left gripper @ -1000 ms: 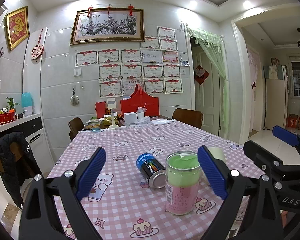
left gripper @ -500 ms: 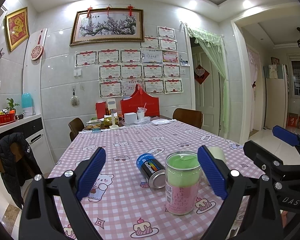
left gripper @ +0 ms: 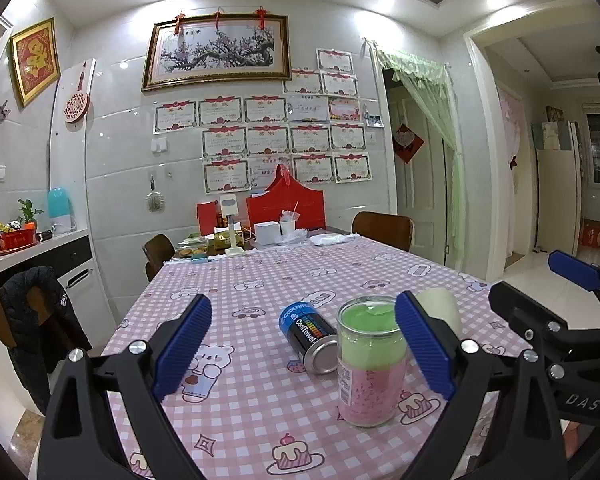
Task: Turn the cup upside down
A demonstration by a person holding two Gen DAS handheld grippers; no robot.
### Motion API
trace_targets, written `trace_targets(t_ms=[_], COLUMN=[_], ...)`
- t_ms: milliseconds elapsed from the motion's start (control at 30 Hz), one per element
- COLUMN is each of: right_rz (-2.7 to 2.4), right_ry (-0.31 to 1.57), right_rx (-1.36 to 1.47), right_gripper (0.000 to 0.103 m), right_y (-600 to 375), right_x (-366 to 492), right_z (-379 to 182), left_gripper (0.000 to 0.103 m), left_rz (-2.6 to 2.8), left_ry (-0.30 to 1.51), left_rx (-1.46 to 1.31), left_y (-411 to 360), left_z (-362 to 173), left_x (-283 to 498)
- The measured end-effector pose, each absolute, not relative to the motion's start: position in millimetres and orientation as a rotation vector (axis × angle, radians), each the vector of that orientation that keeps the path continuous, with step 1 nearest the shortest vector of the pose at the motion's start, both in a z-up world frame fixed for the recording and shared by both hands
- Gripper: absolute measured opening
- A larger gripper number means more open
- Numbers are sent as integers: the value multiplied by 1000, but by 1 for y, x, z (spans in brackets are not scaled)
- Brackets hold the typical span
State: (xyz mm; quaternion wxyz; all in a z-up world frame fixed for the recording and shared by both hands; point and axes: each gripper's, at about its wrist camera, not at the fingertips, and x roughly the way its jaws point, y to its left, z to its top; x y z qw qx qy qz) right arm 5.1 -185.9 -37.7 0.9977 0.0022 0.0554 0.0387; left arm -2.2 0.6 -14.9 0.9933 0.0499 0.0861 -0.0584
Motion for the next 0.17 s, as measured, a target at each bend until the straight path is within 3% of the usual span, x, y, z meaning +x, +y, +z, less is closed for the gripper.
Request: trace_targets(t_ms=[167], right_rz=[75], right_ry=[133], right_rx=[0], right_gripper=[96], right_y=[-183], right_x=[11], right_z=[-41], left_gripper=[92], left_rz=[-113], left_ry=[208], left_rx=[104], left_y=[3], left_z=[-21], left_x=[6])
